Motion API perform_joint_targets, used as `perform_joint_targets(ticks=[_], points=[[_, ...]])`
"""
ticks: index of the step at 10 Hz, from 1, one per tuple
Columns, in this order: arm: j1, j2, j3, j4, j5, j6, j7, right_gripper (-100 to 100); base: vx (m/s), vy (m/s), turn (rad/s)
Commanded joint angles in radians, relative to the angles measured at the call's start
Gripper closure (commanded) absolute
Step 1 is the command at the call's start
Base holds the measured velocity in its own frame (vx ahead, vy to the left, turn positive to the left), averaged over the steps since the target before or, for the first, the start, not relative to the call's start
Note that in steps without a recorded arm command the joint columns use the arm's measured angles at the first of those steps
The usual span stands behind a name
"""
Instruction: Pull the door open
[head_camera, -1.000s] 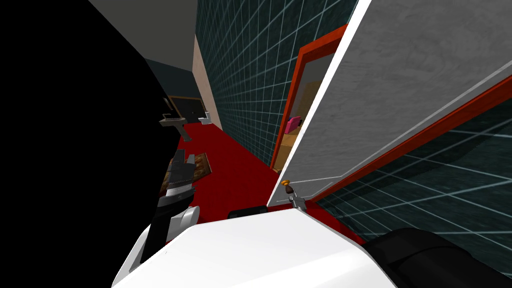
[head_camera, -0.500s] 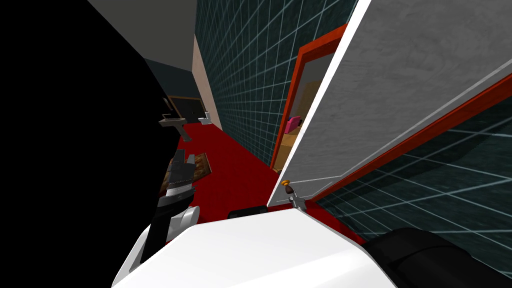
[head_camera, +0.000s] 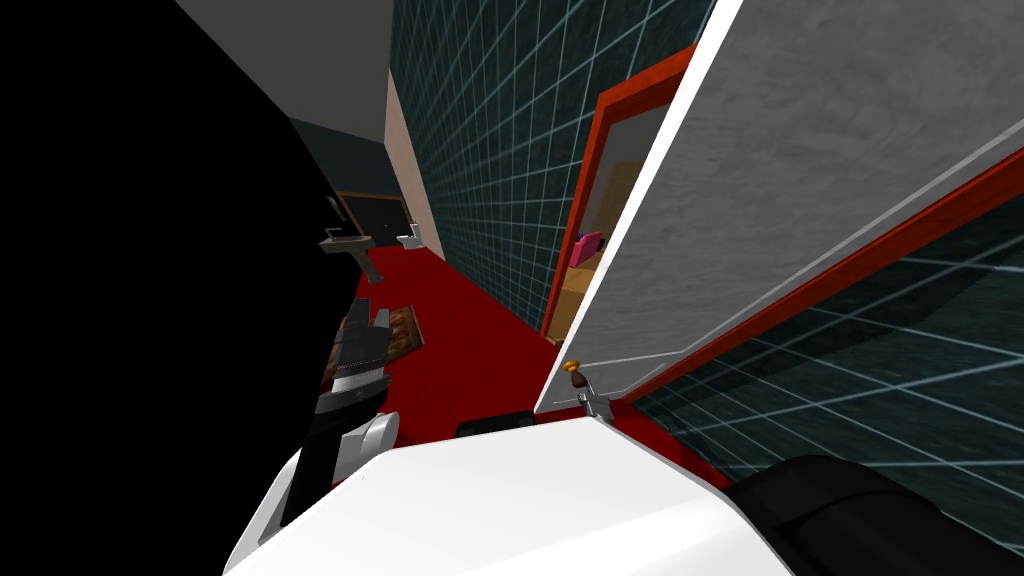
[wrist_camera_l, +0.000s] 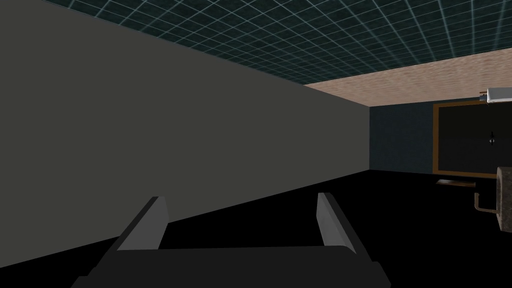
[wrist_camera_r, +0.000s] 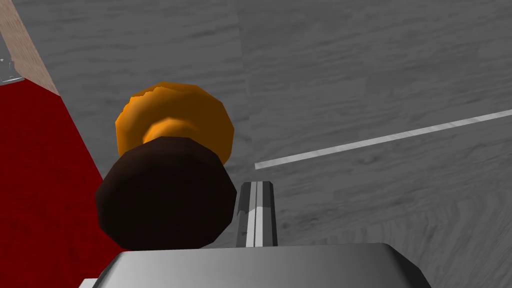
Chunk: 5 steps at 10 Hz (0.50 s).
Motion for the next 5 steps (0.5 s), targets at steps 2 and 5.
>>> perform_joint_targets(ticks=[2, 5], points=[[-0.004, 0.018, 0.030, -0.012, 0.016, -0.002, 0.000, -100, 0.000, -0.003, 0.000], [-0.004, 0.018, 0.031, -0.012, 0.017, -0.003, 0.000, -100, -0.009, -0.009, 0.000]])
